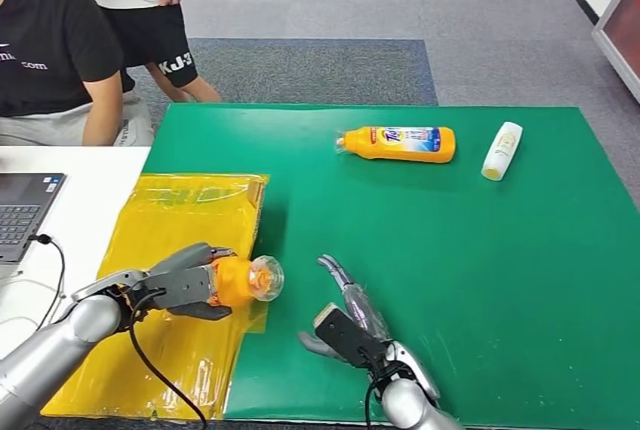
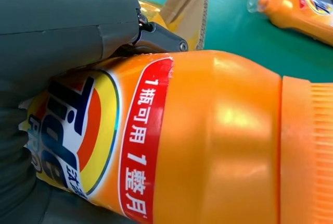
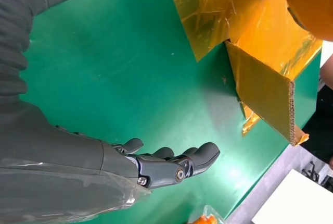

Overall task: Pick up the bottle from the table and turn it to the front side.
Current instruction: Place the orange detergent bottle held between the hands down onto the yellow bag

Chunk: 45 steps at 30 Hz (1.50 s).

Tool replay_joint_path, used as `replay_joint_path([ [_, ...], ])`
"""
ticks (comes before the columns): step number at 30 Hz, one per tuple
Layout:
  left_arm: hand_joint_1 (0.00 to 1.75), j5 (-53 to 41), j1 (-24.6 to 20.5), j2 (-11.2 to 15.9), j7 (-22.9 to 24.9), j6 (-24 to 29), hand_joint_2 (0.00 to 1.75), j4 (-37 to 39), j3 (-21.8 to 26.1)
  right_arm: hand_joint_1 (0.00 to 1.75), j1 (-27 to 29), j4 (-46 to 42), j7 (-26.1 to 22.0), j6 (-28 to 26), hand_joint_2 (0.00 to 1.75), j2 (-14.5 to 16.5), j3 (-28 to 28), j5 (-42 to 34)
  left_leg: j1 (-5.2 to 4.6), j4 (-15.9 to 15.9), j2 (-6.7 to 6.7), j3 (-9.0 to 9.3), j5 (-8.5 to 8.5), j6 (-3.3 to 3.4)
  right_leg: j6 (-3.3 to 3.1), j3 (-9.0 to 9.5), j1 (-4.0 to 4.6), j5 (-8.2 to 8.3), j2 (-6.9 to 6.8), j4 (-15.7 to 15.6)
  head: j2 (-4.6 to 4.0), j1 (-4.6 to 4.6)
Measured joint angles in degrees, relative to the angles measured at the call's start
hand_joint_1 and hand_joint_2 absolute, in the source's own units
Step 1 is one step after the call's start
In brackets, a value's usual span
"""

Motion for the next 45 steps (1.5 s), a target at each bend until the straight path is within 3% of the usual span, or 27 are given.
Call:
replay_joint_path([
  [3, 0.37, -2.01, 0.22, -1.22, 1.22, 2.46, 1.75, 0.87, 0.08, 0.0, 0.05, 0.07, 0.02, -0.22, 1.75, 0.06, 0.04, 0.14, 0.0, -0.13, 0.02, 0.17, 0.0, -0.05, -0.08, 0.07, 0.0, -0.02, 0.02, 0.0, 0.0, 0.0],
  [6, 0.1, -5.37, 0.49, -2.8, 2.18, 4.82, 1.75, 2.45, 0.1, 0.0, 0.05, 0.07, 0.02, -0.34, 1.75, 0.06, 0.06, 0.28, 0.0, -0.22, 0.03, 0.25, -0.01, -0.06, -0.17, 0.06, 0.0, 0.02, 0.05, 0.0, 0.0, -0.01],
  [14, 0.1, -11.36, 3.31, -6.7, 3.14, 7.72, 1.75, 6.21, 0.1, 0.0, 0.12, 0.16, -0.17, -0.42, 1.75, 0.06, 0.02, 0.42, 0.04, -0.23, 0.18, -0.11, 0.4, -0.22, -0.13, -0.34, 0.02, 0.17, 0.17, 0.01, 0.0, -0.01],
  [27, 0.04, -16.18, 3.53, -8.33, 2.87, 10.06, 1.75, 7.56, 0.16, 0.0, 0.18, 0.22, -0.14, -1.11, 1.75, 0.32, -0.01, 1.96, -0.17, -0.22, 0.06, -0.09, 0.31, 0.08, 0.08, -0.12, -0.17, 0.06, -0.05, 0.0, 0.0, 0.0],
  [36, 0.0, -32.41, 7.59, -11.74, 5.68, 22.54, 1.75, 6.47, 1.05, 0.0, 2.09, -0.66, 0.42, -1.79, 1.75, 0.32, -1.11, 4.37, -0.19, -0.21, 0.07, -0.15, 0.35, 0.08, 0.09, -0.37, -0.2, 0.13, -0.02, -0.01, 0.0, 0.0],
  [45, 0.0, -43.2, 16.21, -18.74, 0.45, 36.11, 1.75, -4.82, 5.61, 0.0, 5.66, -3.89, 1.59, -3.37, 1.75, 0.25, -3.54, 6.45, -0.18, -0.1, 0.11, -1.13, 0.52, 0.11, 0.16, -1.32, -0.21, 0.33, 0.02, -0.02, 0.0, 0.0],
])
